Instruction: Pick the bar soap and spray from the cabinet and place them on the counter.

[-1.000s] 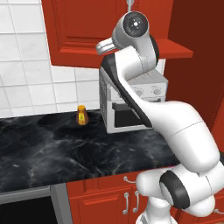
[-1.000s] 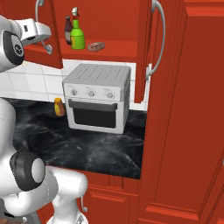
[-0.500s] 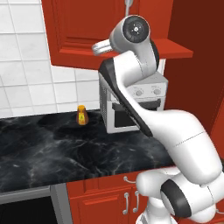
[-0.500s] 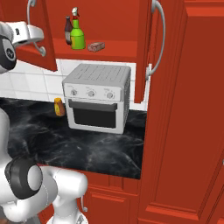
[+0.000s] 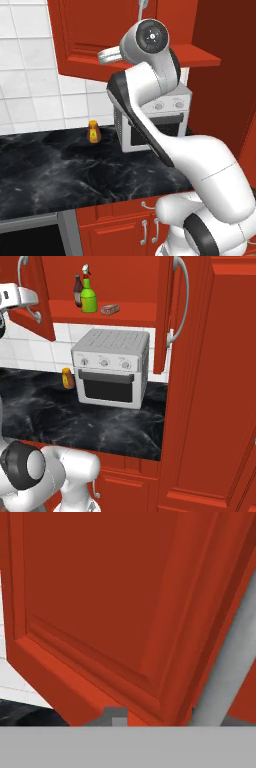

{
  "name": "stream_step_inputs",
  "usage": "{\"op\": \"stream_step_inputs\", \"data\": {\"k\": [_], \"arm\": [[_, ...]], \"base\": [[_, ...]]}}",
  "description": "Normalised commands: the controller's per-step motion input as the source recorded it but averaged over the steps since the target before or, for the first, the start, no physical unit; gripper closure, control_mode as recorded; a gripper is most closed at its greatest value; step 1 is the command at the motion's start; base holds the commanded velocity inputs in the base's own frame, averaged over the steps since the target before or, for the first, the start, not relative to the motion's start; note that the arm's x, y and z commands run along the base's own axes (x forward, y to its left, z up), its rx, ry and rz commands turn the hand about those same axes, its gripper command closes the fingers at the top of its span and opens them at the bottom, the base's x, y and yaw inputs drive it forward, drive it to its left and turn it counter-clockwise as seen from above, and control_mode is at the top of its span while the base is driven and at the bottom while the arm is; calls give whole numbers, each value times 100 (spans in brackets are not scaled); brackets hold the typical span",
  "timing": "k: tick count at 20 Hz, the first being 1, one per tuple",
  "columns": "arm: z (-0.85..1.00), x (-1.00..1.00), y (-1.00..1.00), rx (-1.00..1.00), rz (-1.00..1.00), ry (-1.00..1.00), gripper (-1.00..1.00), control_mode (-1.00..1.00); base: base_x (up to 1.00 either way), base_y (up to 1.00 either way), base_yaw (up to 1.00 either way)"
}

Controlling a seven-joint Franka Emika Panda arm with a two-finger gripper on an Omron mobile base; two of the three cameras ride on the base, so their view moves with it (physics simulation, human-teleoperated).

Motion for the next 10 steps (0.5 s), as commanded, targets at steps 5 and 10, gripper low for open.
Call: {"op": "stream_step_inputs", "data": {"k": [5,10], "arm": [[-36,-19,100,4,0,0,100,-100],[-37,-14,100,5,0,0,100,-100]], "base": [[0,0,0],[0,0,0]]}}
